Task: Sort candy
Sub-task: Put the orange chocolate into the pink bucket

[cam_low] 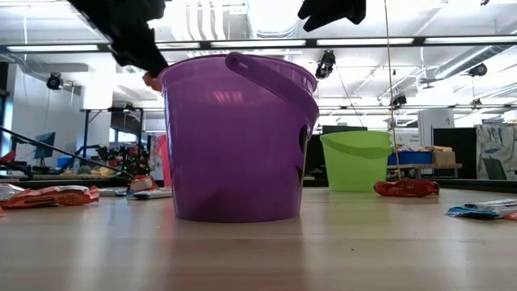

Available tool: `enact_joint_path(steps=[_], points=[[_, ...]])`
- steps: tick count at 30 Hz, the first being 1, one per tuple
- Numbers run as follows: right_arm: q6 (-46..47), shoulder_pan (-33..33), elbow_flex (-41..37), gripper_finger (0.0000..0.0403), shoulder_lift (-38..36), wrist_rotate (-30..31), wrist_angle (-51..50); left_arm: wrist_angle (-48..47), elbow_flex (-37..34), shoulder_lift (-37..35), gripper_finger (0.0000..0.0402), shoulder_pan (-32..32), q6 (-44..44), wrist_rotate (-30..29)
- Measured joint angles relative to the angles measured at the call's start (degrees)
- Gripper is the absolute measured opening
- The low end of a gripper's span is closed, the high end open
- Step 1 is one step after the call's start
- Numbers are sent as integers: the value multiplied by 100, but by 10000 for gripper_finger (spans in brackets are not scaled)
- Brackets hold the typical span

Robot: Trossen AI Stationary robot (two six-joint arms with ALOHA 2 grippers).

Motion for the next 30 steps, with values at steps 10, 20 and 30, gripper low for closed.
enact_joint_path(steps=[10,20,30], points=[[8,-63,0,166,0,0,35,70,397,511,0,2621,1048,941],[38,-149,0,166,0,0,33,-14,948,1942,0,3358,1128,1337],[208,-149,0,166,0,0,13,-286,1437,2646,0,3358,1389,1358]])
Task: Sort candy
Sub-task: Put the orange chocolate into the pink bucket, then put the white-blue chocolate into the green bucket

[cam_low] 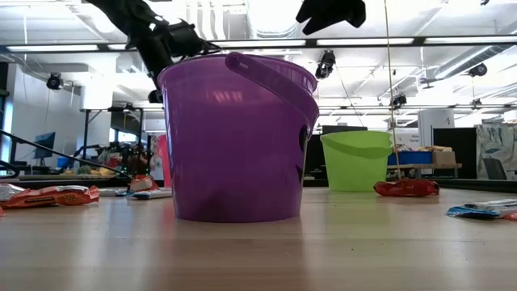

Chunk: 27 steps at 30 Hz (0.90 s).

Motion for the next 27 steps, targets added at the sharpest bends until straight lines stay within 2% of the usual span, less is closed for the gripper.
enact_joint_path(steps=[10,22,27], points=[[453,-37,0,166,0,-7,-2,9,-20,35,5,-3,-111,0],[954,-37,0,166,0,-83,-71,0,-25,23,79,-4,-280,4],[1504,-89,0,167,0,-232,-517,-74,-31,-119,100,-39,-375,7]])
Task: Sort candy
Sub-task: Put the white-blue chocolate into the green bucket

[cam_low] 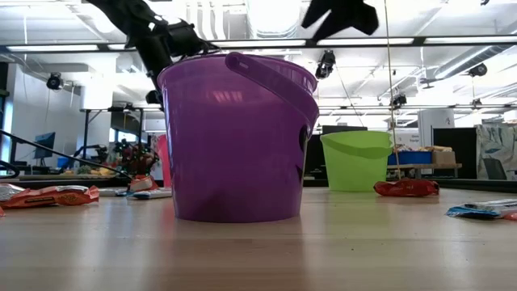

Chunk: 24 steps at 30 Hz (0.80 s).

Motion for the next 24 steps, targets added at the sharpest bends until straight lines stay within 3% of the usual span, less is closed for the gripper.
enact_joint_path(steps=[11,15,21,24], points=[[1891,-252,-30,167,0,-1335,-2174,-54,-2,-1146,106,-318,-430,131],[1079,115,-199,167,2,-1734,-2157,-18,-2,-1714,106,-585,-767,133],[-1167,880,-738,167,2,-1770,-2075,207,-2,-2450,106,-1242,-1240,142],[-1512,1176,-1125,166,0,-2125,-1508,351,-2,-2706,106,-1655,-1508,142]])
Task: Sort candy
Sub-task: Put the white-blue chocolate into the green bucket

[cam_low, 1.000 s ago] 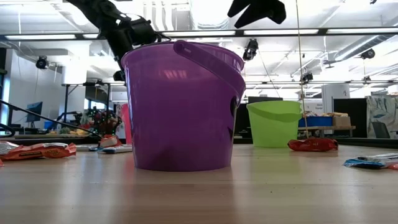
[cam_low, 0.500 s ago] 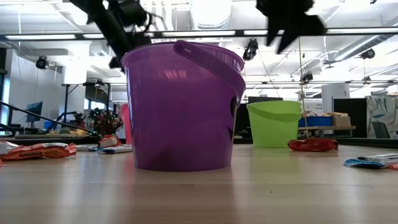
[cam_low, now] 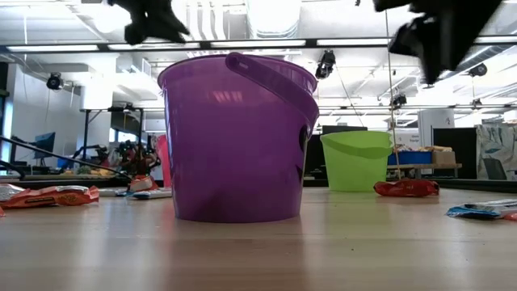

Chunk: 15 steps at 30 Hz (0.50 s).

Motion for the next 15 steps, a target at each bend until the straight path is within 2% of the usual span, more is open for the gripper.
enact_joint_path(steps=[4,8,15], points=[[11,393,-634,166,0,-111,894,80,0,-209,106,-608,-332,-49],[179,752,-1293,166,0,84,1712,79,0,-258,106,-1189,-667,-347],[504,874,-2005,156,4,246,2233,79,0,-164,106,-1971,-877,-963]])
